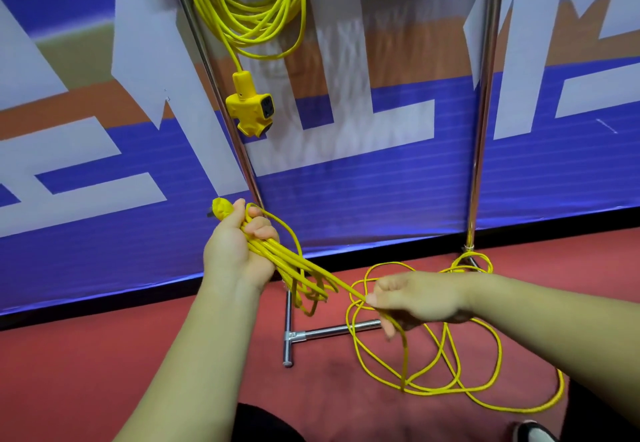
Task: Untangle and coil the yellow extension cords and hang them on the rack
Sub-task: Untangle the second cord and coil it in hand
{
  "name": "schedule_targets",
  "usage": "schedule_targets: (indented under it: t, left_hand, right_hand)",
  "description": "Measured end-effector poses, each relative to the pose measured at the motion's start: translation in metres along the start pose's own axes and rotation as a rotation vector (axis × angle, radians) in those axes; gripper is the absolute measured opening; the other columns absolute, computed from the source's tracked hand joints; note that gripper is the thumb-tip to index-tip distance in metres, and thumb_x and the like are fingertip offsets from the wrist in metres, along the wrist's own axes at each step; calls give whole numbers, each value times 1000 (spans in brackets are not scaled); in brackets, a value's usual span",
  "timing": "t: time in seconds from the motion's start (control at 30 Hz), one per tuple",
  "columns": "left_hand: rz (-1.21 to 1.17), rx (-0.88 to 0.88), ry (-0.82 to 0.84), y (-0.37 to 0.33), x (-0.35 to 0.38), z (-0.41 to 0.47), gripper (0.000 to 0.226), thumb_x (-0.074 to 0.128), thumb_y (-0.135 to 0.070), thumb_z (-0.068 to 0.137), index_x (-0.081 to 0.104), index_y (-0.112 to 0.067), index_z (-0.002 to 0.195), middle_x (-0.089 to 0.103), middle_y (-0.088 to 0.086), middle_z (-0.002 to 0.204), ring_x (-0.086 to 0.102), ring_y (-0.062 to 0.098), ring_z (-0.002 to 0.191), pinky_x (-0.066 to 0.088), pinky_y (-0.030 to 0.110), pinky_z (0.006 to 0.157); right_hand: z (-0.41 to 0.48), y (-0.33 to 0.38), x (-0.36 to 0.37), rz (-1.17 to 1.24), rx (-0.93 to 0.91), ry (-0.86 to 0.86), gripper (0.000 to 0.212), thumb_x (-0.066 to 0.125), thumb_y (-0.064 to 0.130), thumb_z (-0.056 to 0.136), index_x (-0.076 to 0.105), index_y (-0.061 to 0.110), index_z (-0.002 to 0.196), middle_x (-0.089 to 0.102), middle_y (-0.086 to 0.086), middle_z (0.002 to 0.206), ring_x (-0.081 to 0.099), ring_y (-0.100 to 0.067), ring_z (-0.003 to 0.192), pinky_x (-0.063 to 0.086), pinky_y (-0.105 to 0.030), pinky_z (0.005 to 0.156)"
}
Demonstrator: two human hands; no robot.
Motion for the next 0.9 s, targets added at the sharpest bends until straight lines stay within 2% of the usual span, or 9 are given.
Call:
schedule_targets:
  t: [0.1,0.17,0.27,0.37,0.47,0.63,0.7,0.8,0.9]
  left_hand:
    - [42,7,4,-6,-1,-5,23,55,-25,103,52,-18,81,49,-8,60,36,2,37,30,12,35]
    - [128,6,33,-3,2,-10,13,59,-27,100,58,-21,88,48,-8,63,35,2,37,29,13,34]
    - [357,40,98,6,9,-19,13,60,-24,98,63,-24,111,43,-6,64,31,2,39,27,14,34]
    - [595,62,164,26,20,-28,22,59,-16,98,64,-20,120,37,-6,62,27,3,41,25,15,35]
    - [746,52,210,50,28,-35,24,61,-15,98,65,-20,121,37,-7,59,25,5,41,22,17,37]
    - [844,17,300,74,37,-42,15,61,-25,98,64,-16,110,37,-3,65,24,7,45,25,19,37]
    - [861,-10,326,76,37,-44,22,58,-27,100,65,-14,117,37,-4,64,24,7,44,25,19,38]
    - [877,-16,353,73,40,-46,17,55,-28,101,61,-11,99,37,-2,62,26,6,41,25,18,37]
    - [729,29,359,54,49,-46,17,58,-31,94,56,-16,88,35,-3,61,26,4,39,24,16,35]
  right_hand:
    - [-2,-30,-11,-23,143,-64,39,55,50,97,51,13,85,64,1,65,50,-12,54,41,-23,56]
    - [-2,-32,-39,-120,171,-264,40,65,51,90,49,16,78,55,2,57,49,-13,50,41,-23,52]
    - [-9,-7,-80,-189,127,-587,38,74,44,85,48,19,71,48,3,55,42,-14,48,35,-24,50]
    - [-19,34,-96,32,-39,-728,24,64,23,93,52,15,74,57,-8,63,46,-20,52,39,-31,58]
    - [-34,83,-92,146,-254,-687,10,56,12,93,54,14,83,63,-4,66,46,-17,53,40,-38,62]
    - [-60,144,-79,34,-498,-564,7,56,9,98,53,12,93,65,-2,69,52,-12,60,45,-26,62]
    - [-63,148,-82,57,-519,-555,7,57,9,98,54,12,93,66,-5,71,54,-11,64,46,-26,65]
    - [-64,144,-86,134,-517,-514,7,59,10,98,53,10,94,64,-9,70,55,-11,62,48,-23,63]
    - [-55,127,-85,153,-442,-438,11,60,15,97,52,8,96,62,-9,69,58,-13,64,48,-25,66]
Point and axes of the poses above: each hand's wrist, its own z-axis towards the middle knuckle, its own x-axis out of the palm, y = z × x, the point moved 10 cm from there along z, towards the middle knuckle
